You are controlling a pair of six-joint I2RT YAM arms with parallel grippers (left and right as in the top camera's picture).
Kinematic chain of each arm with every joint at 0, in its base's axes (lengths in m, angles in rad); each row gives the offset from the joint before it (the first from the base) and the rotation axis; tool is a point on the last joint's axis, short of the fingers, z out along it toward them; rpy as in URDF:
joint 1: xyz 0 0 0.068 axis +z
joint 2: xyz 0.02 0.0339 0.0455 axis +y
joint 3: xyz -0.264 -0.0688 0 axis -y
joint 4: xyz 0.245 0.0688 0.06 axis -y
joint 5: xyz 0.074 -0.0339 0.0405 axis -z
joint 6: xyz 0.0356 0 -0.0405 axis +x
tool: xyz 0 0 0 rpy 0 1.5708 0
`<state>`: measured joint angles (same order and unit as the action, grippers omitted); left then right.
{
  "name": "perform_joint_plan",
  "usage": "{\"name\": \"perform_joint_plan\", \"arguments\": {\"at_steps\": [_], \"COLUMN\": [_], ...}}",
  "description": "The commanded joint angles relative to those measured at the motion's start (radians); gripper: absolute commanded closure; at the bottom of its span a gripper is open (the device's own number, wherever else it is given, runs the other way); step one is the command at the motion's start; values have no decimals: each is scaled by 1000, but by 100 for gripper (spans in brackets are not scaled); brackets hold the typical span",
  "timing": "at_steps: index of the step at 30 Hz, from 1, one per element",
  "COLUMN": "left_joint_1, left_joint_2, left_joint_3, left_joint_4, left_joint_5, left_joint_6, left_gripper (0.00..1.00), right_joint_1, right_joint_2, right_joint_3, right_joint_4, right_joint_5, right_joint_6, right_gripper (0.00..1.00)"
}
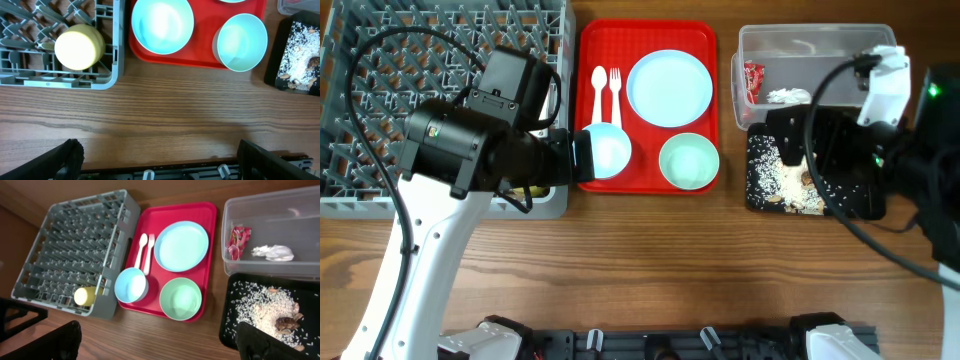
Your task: Sort waste into correct bins and load items into the dishwasher rack
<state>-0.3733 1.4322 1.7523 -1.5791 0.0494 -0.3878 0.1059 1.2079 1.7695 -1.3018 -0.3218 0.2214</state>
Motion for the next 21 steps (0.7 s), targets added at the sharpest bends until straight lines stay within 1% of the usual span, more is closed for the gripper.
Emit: {"name": "perform_joint_plan", "arguments": {"at_steps": [1,4,6,8,10,13,17,21], "left_joint_1": [-2,-2,-2,-2,-2,-2,-2,-2], "left_joint_2": [-13,-13,-13,-13,-13,-13,-13,-13], "left_joint_3": [-1,-1,-1,-1,-1,-1,-1,-1], "left_joint_4": [0,0,0,0,0,0,0,0], "left_joint_5": [-10,-10,-10,-10,-10,-10,-10,-10], "left_joint_6": [-13,-13,-13,-13,-13,-13,-13,-13], "left_gripper": [0,0,0,0,0,0,0,0], "right_joint_1": [0,0,0,0,0,0,0,0], "right_joint_2": [5,-18,-48,-90,-155,-270,-450,-614], "right_joint_3": [5,5,3,-16,-75,-225,-539,-852], "right_joint_4": [1,3,35,108,220,401,678,861], "right_joint_5": [-8,33,85,129,130,130,131,131], "right_joint_6": [14,14,14,-4,-63,-91,-100,-99], "right_gripper": [0,0,0,0,0,0,0,0]}}
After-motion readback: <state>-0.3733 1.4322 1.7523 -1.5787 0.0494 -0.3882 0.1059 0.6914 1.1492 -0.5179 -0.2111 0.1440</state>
